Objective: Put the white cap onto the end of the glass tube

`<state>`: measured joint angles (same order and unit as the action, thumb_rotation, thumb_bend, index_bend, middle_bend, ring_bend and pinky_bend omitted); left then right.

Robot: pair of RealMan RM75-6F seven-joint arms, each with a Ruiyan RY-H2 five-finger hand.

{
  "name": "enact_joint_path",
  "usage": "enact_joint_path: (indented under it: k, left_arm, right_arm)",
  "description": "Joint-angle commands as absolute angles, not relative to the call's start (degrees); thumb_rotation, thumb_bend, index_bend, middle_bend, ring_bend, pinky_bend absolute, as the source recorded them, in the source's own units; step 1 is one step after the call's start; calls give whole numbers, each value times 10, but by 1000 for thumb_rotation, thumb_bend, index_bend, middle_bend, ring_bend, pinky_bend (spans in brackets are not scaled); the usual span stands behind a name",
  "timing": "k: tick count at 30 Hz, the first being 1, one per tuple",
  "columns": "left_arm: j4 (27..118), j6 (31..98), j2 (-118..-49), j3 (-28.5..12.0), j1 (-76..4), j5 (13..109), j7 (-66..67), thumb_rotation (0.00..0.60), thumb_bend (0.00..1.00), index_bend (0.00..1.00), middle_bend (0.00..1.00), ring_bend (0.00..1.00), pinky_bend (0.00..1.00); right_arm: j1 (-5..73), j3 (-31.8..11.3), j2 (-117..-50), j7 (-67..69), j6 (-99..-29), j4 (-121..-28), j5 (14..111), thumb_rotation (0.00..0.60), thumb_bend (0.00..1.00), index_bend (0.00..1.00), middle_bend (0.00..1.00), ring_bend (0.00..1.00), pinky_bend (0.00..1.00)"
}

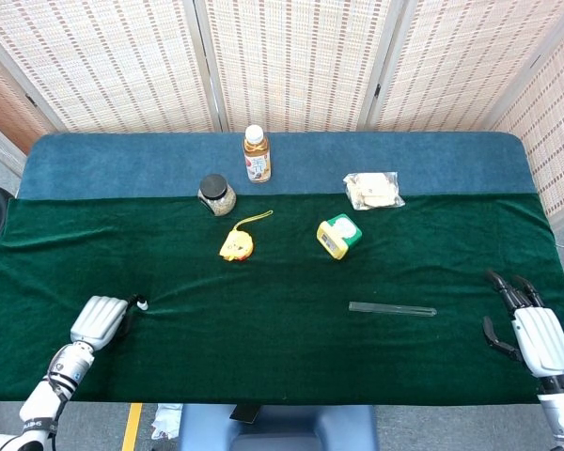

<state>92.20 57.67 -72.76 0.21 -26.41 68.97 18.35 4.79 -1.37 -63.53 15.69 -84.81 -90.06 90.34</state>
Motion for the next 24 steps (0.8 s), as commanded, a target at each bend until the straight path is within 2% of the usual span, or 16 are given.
enact_joint_path:
  k: [1, 9, 11, 13, 16, 24]
  left_arm:
    - [922, 580, -726, 1, -263, 691, 183, 600, 734, 340, 987, 861, 804]
    - [925, 608, -724, -10, -258, 713, 166, 600, 711, 339, 987, 856, 804]
    - [917, 611, -728, -12, -260, 719, 164, 600, 636, 339, 986, 856, 804]
    - [906, 610, -737, -16, -264, 723, 161, 600, 503, 342, 986, 856, 804]
    - [886, 607, -751, -20, -269, 728, 157, 600, 401, 386, 986, 857, 804]
    - [846, 594, -779, -24, -277, 719, 159, 600, 378, 454, 987, 864, 804]
  right_arm:
    - [47, -14, -635, 156, -850, -902, 904, 600, 608, 65, 213, 245, 75]
    - [45, -13, -634, 156, -854, -902, 903, 600, 607, 64, 213, 245, 74]
    - [45, -13, -634, 156, -853, -902, 904, 600, 607, 64, 213, 245, 74]
    - [46, -13, -634, 156, -853, -902, 905, 600, 607, 64, 213, 245, 74]
    - [45, -13, -635, 158, -853, -901, 905, 600, 607, 65, 213, 245, 74]
    - [44, -13, -635, 161, -852, -897, 901, 600, 608, 64, 213, 245, 75]
